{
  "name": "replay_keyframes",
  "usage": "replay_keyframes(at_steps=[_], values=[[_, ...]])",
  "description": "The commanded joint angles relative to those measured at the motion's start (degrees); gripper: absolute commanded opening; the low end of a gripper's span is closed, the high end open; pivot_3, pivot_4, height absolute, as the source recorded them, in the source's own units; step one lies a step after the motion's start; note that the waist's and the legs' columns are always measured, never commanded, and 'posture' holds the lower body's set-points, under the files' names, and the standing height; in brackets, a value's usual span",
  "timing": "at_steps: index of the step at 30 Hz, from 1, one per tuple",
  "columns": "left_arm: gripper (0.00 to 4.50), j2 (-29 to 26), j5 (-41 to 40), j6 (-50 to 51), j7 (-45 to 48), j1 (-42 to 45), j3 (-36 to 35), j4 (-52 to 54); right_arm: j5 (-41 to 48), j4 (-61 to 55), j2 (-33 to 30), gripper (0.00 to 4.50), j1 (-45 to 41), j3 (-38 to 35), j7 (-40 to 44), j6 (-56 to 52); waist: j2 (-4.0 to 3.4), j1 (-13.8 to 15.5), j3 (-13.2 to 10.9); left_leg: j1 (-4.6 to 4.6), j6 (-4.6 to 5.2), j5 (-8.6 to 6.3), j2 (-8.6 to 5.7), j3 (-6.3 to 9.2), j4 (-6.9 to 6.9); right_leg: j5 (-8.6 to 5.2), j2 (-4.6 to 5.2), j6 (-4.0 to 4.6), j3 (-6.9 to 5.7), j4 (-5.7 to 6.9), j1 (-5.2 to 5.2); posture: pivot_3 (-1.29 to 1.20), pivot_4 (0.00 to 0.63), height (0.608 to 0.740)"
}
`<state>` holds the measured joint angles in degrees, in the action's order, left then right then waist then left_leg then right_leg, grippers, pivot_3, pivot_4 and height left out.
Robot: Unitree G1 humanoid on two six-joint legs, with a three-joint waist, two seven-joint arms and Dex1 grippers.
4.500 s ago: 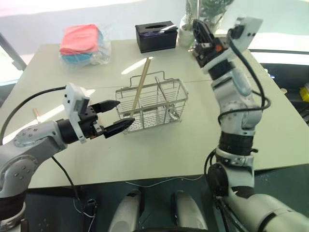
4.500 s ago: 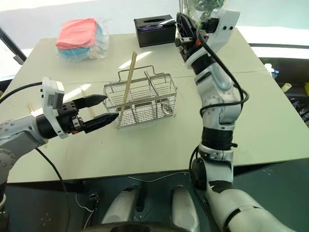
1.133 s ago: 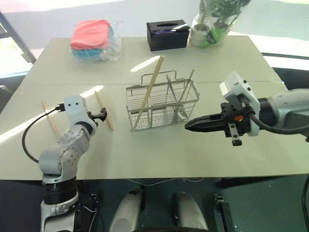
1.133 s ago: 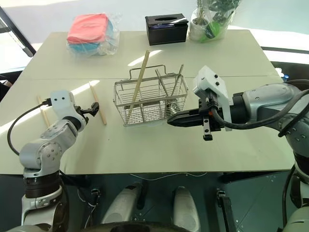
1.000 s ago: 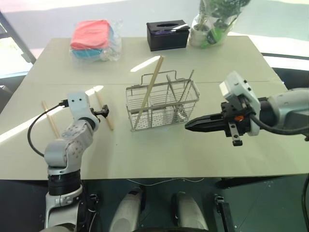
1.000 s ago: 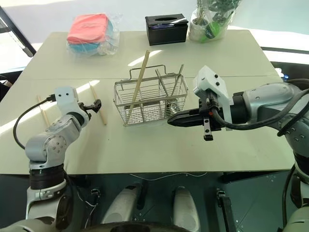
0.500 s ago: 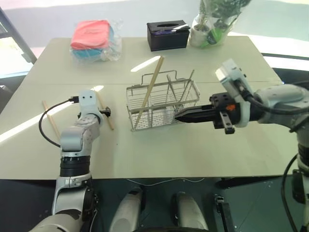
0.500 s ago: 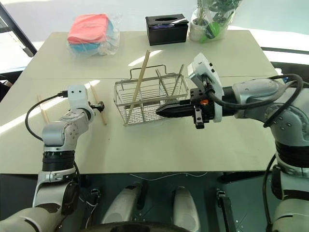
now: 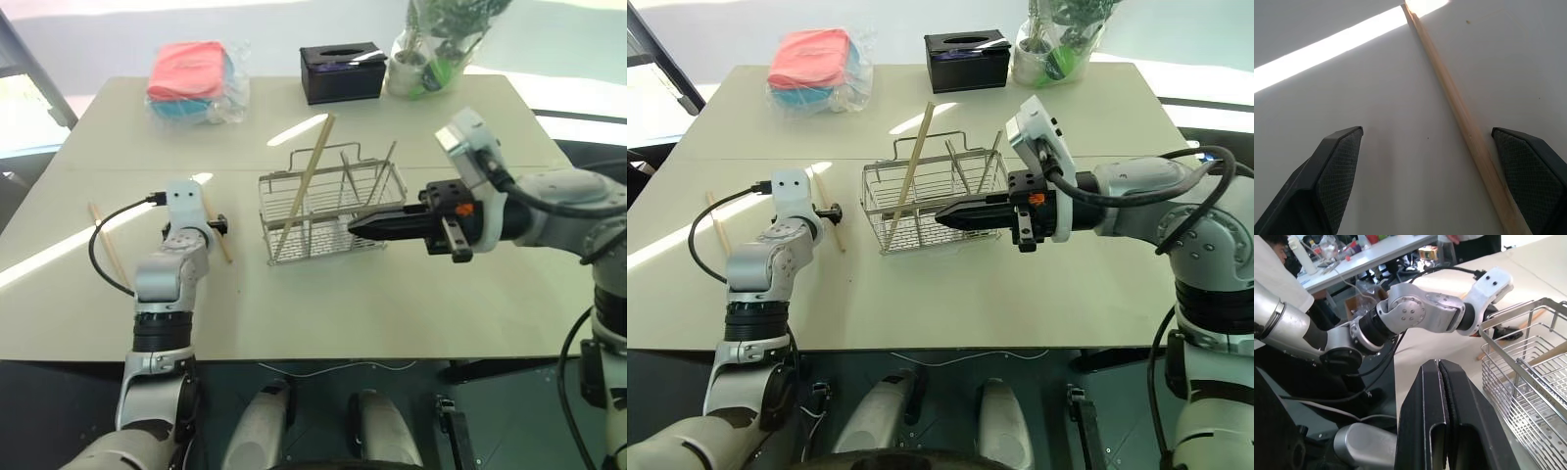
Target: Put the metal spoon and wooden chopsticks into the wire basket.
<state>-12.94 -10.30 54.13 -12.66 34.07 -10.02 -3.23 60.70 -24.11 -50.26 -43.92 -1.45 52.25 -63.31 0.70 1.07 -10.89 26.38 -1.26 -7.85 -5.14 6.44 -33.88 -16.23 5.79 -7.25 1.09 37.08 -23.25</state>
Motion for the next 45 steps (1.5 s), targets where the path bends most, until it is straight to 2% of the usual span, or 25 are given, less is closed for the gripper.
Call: replay_keyframes(at_steps=[1,6,20,22,24,30,37,40,45], values=[[4.50,0.6,1.4,-1.5,0.5,0.5,-0.2,-2.1,-4.5,-3.2,-2.0,0.04,0.9,1.3,2.3,3.6,0.01,-0.1,0.0,0.00,0.00,-0.01,0.00,0.00,-0.01,0.00,0.00,-0.01,0.00,-0.01,0.00,0.00,0.150,0.740],[4.50,1.7,1.8,-2.9,0.7,0.4,-0.8,-2.5,-12.6,-2.5,-2.4,0.04,2.1,3.7,1.8,9.0,0.00,-0.1,0.0,0.00,0.00,-0.01,0.00,0.00,-0.01,0.01,0.03,-0.03,0.00,0.01,0.00,0.00,0.150,0.740],[4.50,5.3,3.0,-3.0,0.6,-0.8,-1.2,-2.6,-19.0,-0.5,-0.8,0.04,2.5,3.9,2.4,12.9,0.00,0.5,0.0,0.00,0.01,0.00,-0.03,0.00,-0.05,0.05,-0.01,-0.10,0.00,0.01,0.03,0.00,0.150,0.740],[3.93,5.8,3.2,-2.7,0.6,-0.9,-1.2,-2.3,-19.2,-0.6,-0.6,0.00,2.5,3.7,2.4,12.9,0.00,0.8,0.0,-0.01,0.01,0.00,-0.03,-0.01,-0.06,0.05,-0.01,-0.10,0.01,0.01,0.03,0.00,0.150,0.740],[3.17,6.1,3.3,-2.5,0.7,-1.0,-1.2,-2.1,-19.1,-0.5,-0.5,0.00,2.3,3.5,2.4,12.8,0.00,1.1,0.0,-0.01,0.01,0.00,-0.03,-0.04,-0.07,0.06,-0.01,-0.11,0.02,0.00,0.03,0.00,0.150,0.740],[0.03,6.9,3.4,-1.5,0.3,-1.8,-2.4,-0.8,-18.9,-0.2,-0.5,0.00,1.7,2.7,2.4,12.5,-0.01,0.9,0.0,-0.02,0.02,0.00,0.01,-0.05,-0.06,0.07,-0.07,-0.12,0.06,0.01,0.02,0.00,0.150,0.740],[0.03,6.0,3.7,-0.6,0.3,-3.0,-3.4,0.3,-19.3,0.7,-0.6,0.00,1.3,2.4,2.2,12.6,-0.01,0.8,0.0,-0.03,0.02,0.00,0.04,-0.05,-0.06,0.07,-0.11,-0.13,0.08,0.01,0.01,0.00,0.150,0.740],[0.03,1.6,5.0,-8.0,3.7,-2.2,-2.1,1.3,-20.1,1.5,-0.1,0.00,1.4,2.4,1.6,13.1,-0.02,0.2,0.0,-0.04,0.02,0.00,0.05,-0.05,-0.05,0.07,-0.13,-0.13,0.08,0.02,0.01,0.00,0.150,0.740],[0.03,-5.4,-1.5,-17.5,14.1,3.8,-7.2,3.0,-20.8,1.7,1.2,0.00,2.1,1.3,-1.1,13.7,0.03,-0.3,0.0,0.05,0.08,0.04,0.08,0.01,-0.03,0.09,-0.16,-0.11,0.06,0.06,-0.12,0.00,0.150,0.740]])
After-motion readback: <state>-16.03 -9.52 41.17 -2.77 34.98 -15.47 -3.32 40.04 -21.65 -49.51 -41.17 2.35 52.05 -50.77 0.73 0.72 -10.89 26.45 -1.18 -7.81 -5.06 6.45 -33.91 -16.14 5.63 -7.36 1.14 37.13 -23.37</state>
